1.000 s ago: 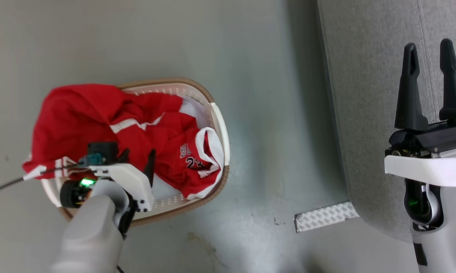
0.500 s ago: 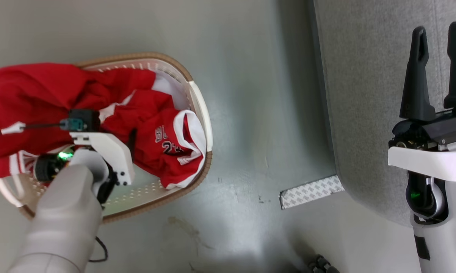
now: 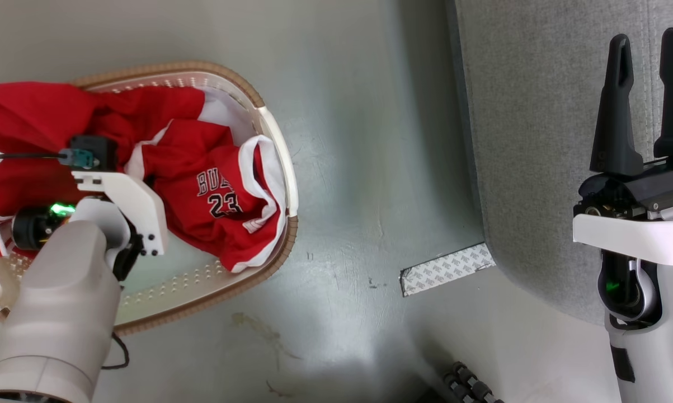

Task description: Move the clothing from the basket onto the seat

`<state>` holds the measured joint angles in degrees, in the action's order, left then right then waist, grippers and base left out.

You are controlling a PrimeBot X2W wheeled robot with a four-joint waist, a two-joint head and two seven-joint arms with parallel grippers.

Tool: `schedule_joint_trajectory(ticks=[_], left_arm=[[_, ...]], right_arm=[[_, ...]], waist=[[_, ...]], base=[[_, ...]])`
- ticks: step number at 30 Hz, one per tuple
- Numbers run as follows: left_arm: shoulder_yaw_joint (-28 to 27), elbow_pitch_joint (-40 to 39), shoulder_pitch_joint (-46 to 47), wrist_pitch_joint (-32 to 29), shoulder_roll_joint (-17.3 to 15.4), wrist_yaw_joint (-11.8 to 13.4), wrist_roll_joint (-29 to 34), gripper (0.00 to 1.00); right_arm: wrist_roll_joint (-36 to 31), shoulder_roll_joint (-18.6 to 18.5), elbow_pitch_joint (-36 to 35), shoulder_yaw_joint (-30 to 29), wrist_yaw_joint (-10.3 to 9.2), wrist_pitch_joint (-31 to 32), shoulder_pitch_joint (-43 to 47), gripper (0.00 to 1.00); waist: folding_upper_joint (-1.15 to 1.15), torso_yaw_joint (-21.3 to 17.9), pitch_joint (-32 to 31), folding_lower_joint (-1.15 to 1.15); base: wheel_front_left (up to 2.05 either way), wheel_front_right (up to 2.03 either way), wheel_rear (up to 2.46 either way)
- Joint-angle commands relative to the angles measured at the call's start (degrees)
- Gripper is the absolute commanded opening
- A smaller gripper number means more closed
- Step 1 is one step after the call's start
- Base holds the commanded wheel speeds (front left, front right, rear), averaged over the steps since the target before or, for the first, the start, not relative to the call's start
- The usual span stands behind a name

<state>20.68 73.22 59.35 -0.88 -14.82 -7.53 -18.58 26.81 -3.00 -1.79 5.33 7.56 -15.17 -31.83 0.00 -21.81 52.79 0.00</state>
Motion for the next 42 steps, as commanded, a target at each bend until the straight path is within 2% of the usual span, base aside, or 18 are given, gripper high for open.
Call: schedule_joint_trajectory(ticks=[1, 11, 19, 26, 35, 42], left_arm=[[0.0, 0.1, 0.4, 0.6, -0.3, 0.2, 0.1, 0.0], [2.0, -0.1, -3.3, 3.3, 2.7, 0.1, -2.8, 0.0], [6.1, -2.9, -9.5, 7.3, 5.8, 0.1, -6.6, 0.0], [11.4, -8.7, -16.0, 12.5, 7.7, 0.1, -12.0, 0.0], [18.5, -17.0, -22.2, 15.8, 6.3, 0.1, -16.8, 0.0], [18.8, -26.0, -24.4, 16.0, 4.6, 0.1, -15.0, 0.0]], right_arm=[[0.2, 0.2, 0.3, -0.2, -0.14, 0.0, -0.9, 1.0], [-1.0, 0.2, 1.3, -0.3, -0.14, 0.0, -0.4, 1.0], [-3.6, 0.1, 3.2, -1.2, -0.14, 0.0, 2.0, 1.0], [-6.7, 0.1, 5.4, -1.0, -0.14, 0.0, 4.7, 1.0], [-7.4, -1.0, 8.5, -0.3, -0.14, 0.0, 9.5, 1.0], [-6.8, -2.1, 10.1, 0.0, -0.14, 0.0, 13.7, 1.0]], waist=[[0.0, 0.1, -0.3, 0.0], [0.0, 1.9, -5.6, 0.0], [0.0, 5.0, -14.8, 0.0], [0.0, 8.9, -24.9, 0.0], [0.0, 13.1, -37.2, 0.0], [0.0, 16.2, -44.0, 0.0]], base=[[0.0, 0.0, 0.0], [0.0, 0.0, 0.0], [0.0, 0.0, 0.0], [0.0, 0.0, 0.0], [0.0, 0.0, 0.0], [0.0, 0.0, 0.0]])
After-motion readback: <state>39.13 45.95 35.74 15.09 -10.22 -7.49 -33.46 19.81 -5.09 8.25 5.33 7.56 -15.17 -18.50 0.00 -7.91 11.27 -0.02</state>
